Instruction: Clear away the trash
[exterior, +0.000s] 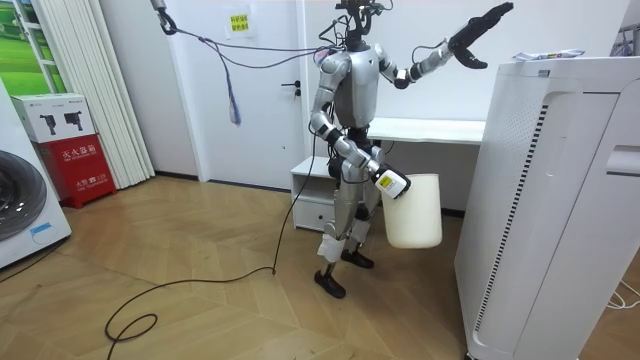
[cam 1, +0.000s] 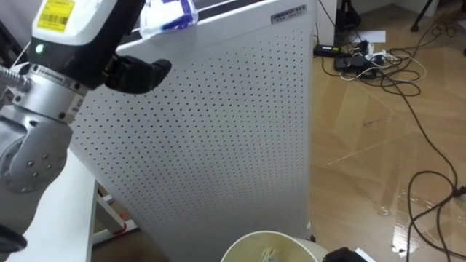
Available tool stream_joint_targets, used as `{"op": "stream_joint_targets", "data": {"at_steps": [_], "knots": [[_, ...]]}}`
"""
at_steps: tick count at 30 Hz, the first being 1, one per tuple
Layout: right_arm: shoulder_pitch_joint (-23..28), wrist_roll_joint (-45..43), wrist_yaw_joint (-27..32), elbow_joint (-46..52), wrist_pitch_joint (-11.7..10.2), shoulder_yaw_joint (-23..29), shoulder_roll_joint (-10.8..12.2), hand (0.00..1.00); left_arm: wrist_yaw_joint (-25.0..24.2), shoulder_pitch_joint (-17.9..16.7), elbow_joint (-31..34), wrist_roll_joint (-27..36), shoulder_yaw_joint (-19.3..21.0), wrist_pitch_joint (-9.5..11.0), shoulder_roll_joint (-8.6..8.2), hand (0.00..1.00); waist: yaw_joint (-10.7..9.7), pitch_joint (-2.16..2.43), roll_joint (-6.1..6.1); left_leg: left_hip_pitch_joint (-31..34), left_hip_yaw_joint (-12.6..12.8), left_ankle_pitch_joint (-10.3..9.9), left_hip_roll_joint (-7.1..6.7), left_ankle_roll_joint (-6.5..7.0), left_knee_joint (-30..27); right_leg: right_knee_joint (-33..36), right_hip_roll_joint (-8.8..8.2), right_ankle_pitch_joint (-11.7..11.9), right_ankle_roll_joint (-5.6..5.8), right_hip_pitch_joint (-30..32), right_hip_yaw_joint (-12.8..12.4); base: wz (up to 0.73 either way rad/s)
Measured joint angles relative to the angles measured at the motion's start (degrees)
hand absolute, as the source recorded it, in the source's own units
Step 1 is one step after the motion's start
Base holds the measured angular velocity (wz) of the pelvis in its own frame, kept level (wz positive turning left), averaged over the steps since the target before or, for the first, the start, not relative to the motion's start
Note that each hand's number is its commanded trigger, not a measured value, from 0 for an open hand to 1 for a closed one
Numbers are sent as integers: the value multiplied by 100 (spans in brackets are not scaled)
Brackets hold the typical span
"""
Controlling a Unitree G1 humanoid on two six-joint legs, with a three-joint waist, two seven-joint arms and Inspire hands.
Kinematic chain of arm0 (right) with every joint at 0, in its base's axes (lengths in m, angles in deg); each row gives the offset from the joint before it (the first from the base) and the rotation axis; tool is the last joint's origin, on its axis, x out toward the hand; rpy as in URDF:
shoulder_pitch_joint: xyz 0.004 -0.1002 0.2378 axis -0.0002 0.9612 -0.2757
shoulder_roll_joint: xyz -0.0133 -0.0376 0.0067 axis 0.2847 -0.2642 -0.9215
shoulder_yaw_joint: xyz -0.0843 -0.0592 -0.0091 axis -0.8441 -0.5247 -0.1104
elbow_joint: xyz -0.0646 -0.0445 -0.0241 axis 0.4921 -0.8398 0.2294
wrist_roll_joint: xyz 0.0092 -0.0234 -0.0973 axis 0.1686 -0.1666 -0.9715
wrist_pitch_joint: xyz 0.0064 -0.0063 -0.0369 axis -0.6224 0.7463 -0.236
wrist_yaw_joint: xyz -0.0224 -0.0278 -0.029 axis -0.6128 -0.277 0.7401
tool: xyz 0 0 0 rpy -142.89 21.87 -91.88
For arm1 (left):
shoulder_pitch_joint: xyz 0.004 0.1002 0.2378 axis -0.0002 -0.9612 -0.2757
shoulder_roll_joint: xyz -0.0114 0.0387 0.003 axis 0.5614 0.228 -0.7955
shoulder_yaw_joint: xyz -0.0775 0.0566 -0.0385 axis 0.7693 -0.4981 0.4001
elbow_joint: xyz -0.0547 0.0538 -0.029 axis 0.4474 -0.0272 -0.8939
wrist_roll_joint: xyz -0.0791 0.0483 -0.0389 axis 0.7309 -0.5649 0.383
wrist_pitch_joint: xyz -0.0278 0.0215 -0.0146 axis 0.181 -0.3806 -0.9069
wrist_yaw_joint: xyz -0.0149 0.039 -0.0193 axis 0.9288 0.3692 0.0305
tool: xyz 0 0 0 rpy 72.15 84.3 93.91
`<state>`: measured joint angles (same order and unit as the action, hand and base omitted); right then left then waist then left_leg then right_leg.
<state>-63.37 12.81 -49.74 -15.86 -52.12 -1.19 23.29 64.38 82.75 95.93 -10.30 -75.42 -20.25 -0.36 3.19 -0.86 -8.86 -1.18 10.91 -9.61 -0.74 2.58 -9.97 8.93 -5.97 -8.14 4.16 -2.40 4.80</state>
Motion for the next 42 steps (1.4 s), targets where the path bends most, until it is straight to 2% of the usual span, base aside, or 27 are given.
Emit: {"op": "stream_joint_targets", "data": {"at_steps": [2, 5, 10, 17, 19, 20, 21, 23, 27, 31, 36, 42], "knots": [[0, -79, -18, 0, 30, 0, 10, 100, -57, 4, 4, 9, 10, -25, 0, 0, 34, 9, 1, 7, 26, 1, 0, -1, -2, 93, 10, 0, 0, 42, 7, -7], [0, -156, -104, 0, 117, 0, 13, 100, -160, 8, -1, 13, 16, -173, 0, 0, 41, 28, 35, 5, 68, 1, 2, -1, -48, 94, -3, 0, 0, 36, -2, -7], [0, -170, -129, 0, 161, -1, 3, 100, -316, 71, -151, 12, 15, -277, 2, 0, 29, 32, 63, -27, 129, 2, 7, 0, -48, 100, -16, 0, 0, 37, -12, -6], [0, -204, -127, 0, 204, 0, -20, 100, -552, 219, -708, 23, 3, -451, 43, 0, 9, 36, 57, -49, 136, 2, 17, 0, -65, 170, -6, 0, -1, 42, -14, 0], [0, -237, -136, 0, 204, -3, -22, 100, -591, 260, -757, 23, 3, -482, 89, 0, 9, 37, 54, -48, 134, 1, 38, 0, -66, 173, -7, 2, -2, 41, -13, 0], [0, -264, -163, 0, 204, -3, -21, 100, -633, 262, -757, 24, 3, -480, 169, 0, 5, 38, 51, -48, 134, 1, 39, 1, -66, 174, -5, 3, -4, 40, -12, 0], [0, -275, -182, 0, 204, -3, -22, 100, -658, 262, -762, 24, 3, -478, 237, 0, 2, 37, 37, -47, 134, 1, 42, 1, -65, 174, -3, 4, -6, 40, -11, 0], [0, -295, -189, 0, 204, -3, -22, 100, -666, 262, -771, 25, 3, -498, 270, 0, -8, 34, 1, -46, 133, 1, 42, 1, -64, 174, -2, 6, -8, 37, -8, 0], [0, -364, -209, 0, 204, -9, -20, 100, -722, 268, -788, 25, 3, -523, 272, 0, -12, 31, -110, -43, 132, 1, 40, 1, -61, 176, -1, 6, -9, 38, 0, 0], [0, -371, -230, 0, 205, -19, -19, 100, -744, 433, -1049, 44, -32, -565, 272, 0, -64, 21, -225, -40, 136, 1, 34, 1, -58, 176, -1, 5, -9, 39, -2, 0], [0, -374, -245, -1, 209, -16, -21, 100, -745, 771, -1418, 156, -176, -582, 271, 0, -131, 15, -229, -42, 147, 1, 34, 1, -46, 175, -2, 5, -8, 49, -17, 0], [0, -396, -246, -2, 274, -18, -20, 100, -748, 861, -1583, 154, -232, -610, 268, 0, -154, 8, -220, -41, 149, 1, 37, 1, -42, 173, 2, 5, -8, 61, -26, 0]]}}
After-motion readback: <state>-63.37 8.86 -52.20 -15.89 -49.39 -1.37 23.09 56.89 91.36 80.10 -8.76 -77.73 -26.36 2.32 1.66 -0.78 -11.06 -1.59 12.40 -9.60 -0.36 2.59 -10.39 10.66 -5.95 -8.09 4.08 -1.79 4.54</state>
